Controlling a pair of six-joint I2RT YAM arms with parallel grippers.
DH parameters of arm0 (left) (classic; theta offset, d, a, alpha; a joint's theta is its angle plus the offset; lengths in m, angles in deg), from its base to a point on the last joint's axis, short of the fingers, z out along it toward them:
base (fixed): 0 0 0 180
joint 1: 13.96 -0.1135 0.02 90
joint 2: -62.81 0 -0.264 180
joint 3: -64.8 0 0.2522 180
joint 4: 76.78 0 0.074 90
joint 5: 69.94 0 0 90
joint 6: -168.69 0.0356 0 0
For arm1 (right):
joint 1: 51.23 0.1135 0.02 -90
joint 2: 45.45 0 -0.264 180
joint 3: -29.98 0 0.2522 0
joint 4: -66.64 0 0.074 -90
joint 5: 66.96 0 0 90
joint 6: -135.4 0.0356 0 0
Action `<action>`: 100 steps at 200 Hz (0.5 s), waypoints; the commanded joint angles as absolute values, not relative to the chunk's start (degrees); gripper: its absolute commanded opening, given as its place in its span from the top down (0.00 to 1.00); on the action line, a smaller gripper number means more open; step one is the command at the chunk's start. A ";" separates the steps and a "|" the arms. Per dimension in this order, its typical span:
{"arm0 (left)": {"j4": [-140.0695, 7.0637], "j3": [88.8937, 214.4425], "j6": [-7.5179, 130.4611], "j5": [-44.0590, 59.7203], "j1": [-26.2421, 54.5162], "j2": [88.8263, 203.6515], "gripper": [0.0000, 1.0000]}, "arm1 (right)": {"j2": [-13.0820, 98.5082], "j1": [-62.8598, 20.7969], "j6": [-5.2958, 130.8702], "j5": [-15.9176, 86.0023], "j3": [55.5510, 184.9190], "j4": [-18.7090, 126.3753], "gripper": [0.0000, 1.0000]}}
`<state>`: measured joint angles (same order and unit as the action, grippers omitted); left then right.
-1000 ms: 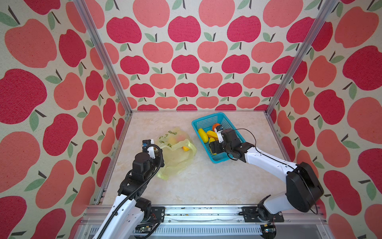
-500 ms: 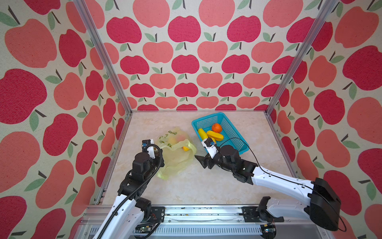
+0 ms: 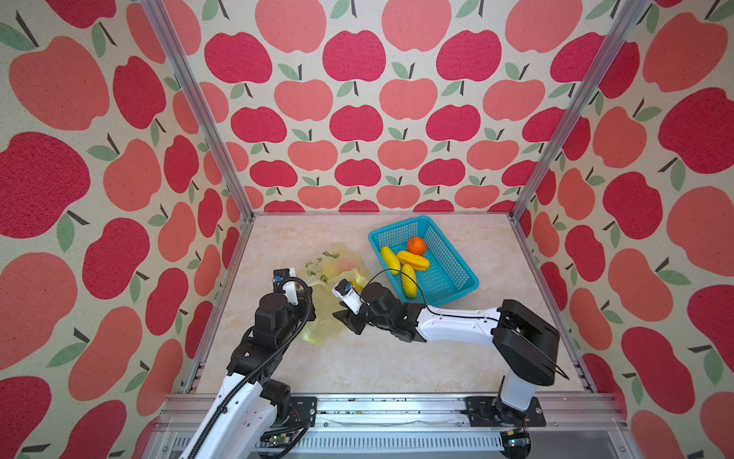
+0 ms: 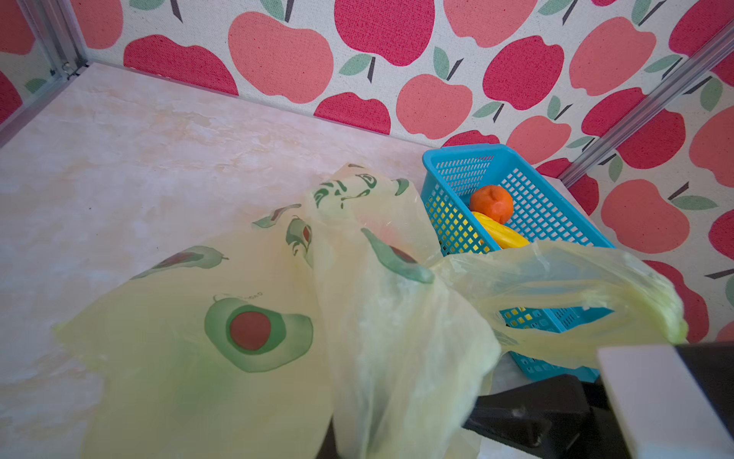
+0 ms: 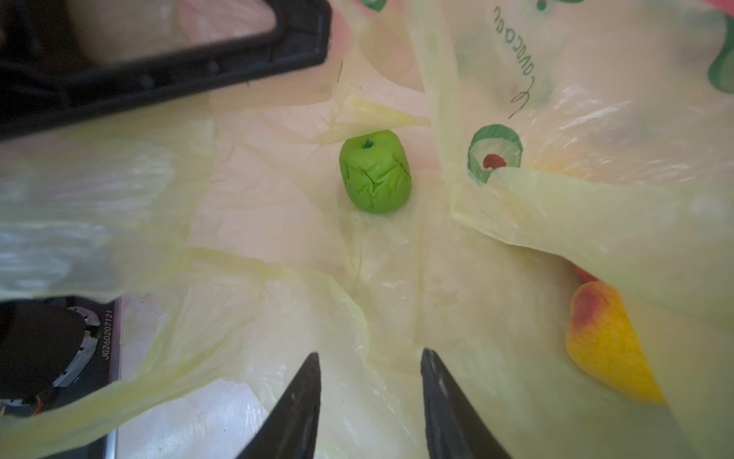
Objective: Untie the knot of the plastic bag and take out the fruit
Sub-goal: Pick up the fruit from the plastic bag.
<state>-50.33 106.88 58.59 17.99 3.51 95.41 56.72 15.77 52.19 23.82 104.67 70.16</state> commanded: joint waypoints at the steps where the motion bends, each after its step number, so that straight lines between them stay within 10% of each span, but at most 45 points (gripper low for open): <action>1: -51.16 106.52 57.95 17.12 3.19 94.33 1.00 | 56.67 16.51 52.74 24.22 105.25 73.43 0.53; 100: -52.08 105.73 58.26 15.76 3.12 90.33 1.00 | 70.82 16.44 59.47 22.24 112.98 78.92 0.50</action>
<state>-50.90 106.51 58.59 16.53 3.43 91.65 69.09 16.16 56.74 23.84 110.29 76.08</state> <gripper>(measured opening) 0.046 0.493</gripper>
